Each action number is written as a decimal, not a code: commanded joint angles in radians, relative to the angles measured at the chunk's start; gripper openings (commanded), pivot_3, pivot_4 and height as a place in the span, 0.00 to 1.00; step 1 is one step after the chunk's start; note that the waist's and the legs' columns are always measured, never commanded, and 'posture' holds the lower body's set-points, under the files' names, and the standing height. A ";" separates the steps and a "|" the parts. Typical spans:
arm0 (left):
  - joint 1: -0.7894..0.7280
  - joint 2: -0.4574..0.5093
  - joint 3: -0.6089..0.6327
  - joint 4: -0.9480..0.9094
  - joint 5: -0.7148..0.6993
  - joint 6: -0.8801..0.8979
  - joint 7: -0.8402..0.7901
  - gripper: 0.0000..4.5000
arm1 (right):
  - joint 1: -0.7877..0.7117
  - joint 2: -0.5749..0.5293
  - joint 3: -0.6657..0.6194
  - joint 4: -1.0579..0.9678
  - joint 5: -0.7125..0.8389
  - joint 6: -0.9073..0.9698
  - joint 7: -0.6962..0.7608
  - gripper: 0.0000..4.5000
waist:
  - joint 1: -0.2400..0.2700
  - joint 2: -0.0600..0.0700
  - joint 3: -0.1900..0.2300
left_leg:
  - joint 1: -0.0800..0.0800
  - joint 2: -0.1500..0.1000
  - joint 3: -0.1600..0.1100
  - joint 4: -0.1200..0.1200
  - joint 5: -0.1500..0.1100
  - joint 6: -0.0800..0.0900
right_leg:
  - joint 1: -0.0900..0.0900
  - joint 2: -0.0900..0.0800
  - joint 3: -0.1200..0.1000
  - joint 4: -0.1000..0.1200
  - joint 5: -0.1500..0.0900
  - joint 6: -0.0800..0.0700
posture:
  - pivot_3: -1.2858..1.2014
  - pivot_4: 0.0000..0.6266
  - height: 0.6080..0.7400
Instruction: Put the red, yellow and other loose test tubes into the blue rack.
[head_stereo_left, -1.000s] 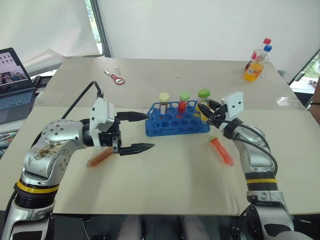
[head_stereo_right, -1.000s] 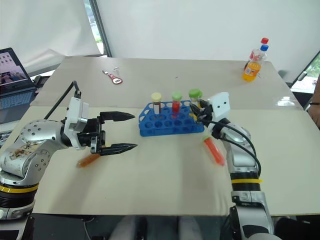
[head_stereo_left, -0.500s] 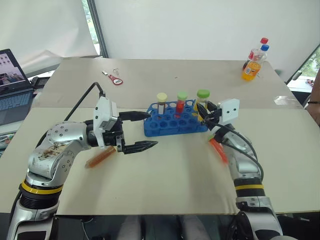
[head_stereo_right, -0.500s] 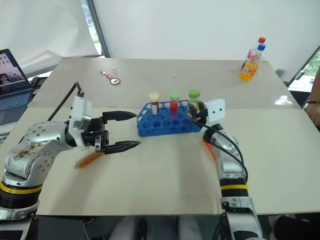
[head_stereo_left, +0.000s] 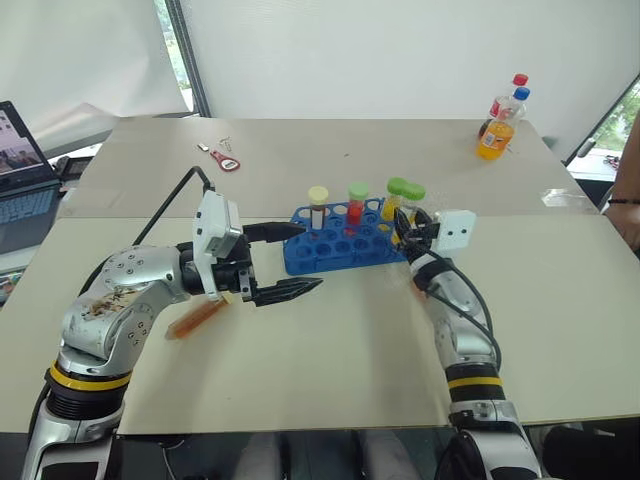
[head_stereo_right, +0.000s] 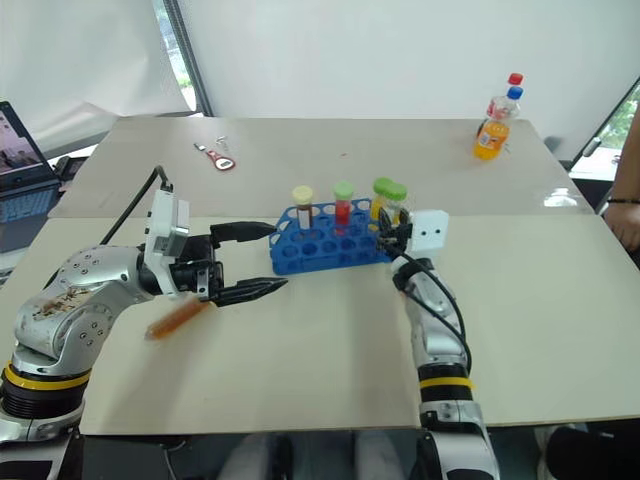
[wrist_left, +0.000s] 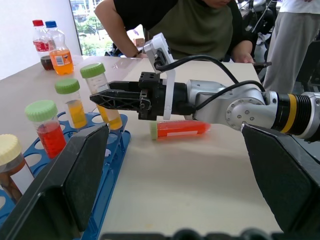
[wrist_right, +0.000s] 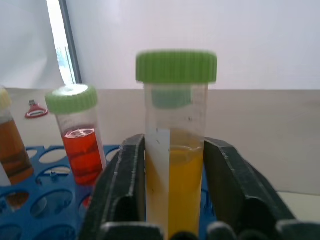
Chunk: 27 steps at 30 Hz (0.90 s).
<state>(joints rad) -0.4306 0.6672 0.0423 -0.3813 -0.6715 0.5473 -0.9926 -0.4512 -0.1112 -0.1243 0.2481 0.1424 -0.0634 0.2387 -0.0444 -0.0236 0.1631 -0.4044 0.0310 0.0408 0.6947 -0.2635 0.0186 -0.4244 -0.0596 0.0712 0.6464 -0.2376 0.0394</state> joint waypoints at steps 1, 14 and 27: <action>-0.011 -0.003 0.008 -0.036 -0.012 -0.004 0.010 1.00 | 0.006 -0.040 -0.002 -0.078 0.012 0.057 0.014 0.75 | 0.001 0.000 0.000 | 0.000 0.000 0.000 0.000 0.000 0.000 | 0.000 0.000 0.000 0.000 0.000 0.000 | 0.52 0.24 1.00; 0.009 0.081 -0.026 0.018 0.072 -0.058 -0.077 1.00 | 0.166 -0.523 -0.088 -0.689 0.262 0.913 0.217 0.99 | 0.009 0.000 0.000 | -0.001 -0.001 -0.001 0.000 0.000 0.000 | 0.000 0.000 -0.001 -0.005 0.000 0.000 | 0.52 0.24 1.00; 0.039 0.162 -0.093 -0.003 0.124 -0.191 -0.305 1.00 | -0.187 -0.726 0.179 -0.519 0.364 1.582 0.292 0.99 | 0.008 0.000 0.001 | -0.003 0.000 0.000 0.000 -0.001 0.001 | 0.000 0.001 0.000 -0.008 -0.001 -0.001 | 0.52 0.24 1.00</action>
<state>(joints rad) -0.3880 0.8195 -0.0577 -0.3475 -0.5499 0.3777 -1.2863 -0.6159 -0.8364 0.0419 -0.2827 0.5113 1.4974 0.5310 -0.0361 -0.0241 0.1636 -0.4078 0.0306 0.0412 0.6948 -0.2641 0.0197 -0.4247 -0.0589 0.0707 0.6385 -0.2386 0.0390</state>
